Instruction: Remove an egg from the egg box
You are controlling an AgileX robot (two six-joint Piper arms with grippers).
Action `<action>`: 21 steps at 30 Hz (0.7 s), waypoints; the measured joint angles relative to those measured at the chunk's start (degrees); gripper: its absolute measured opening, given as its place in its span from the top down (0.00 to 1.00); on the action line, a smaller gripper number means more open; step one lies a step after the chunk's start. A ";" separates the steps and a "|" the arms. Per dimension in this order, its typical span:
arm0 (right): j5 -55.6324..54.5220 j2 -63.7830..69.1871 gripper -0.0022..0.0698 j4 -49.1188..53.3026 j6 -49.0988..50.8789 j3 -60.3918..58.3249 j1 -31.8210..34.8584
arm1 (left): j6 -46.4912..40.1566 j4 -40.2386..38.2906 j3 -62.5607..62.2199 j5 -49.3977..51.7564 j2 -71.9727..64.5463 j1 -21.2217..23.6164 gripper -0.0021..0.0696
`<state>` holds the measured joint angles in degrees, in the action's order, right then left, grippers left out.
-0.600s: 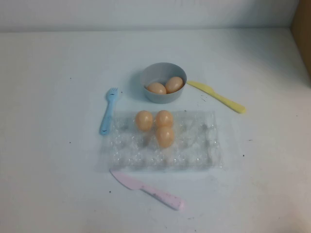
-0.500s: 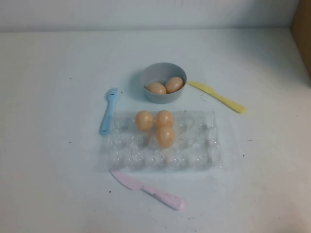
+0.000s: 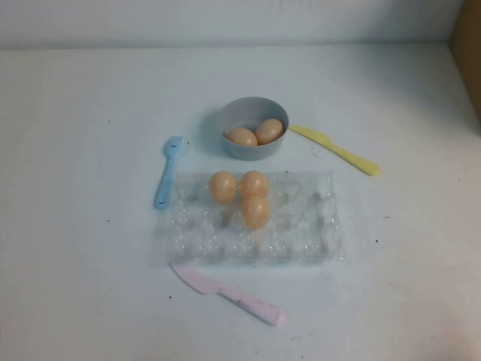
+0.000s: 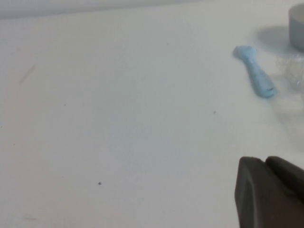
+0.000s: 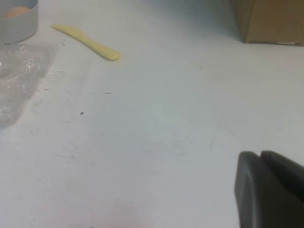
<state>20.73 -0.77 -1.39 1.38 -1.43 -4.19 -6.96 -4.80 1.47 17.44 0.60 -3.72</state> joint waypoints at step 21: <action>0.00 0.00 0.99 0.00 0.00 0.00 0.00 | 17.68 -22.86 0.00 -26.60 0.00 0.00 0.98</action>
<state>20.73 -0.77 -1.39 1.38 -1.43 -4.19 10.72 -27.66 1.47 -9.16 0.60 -3.72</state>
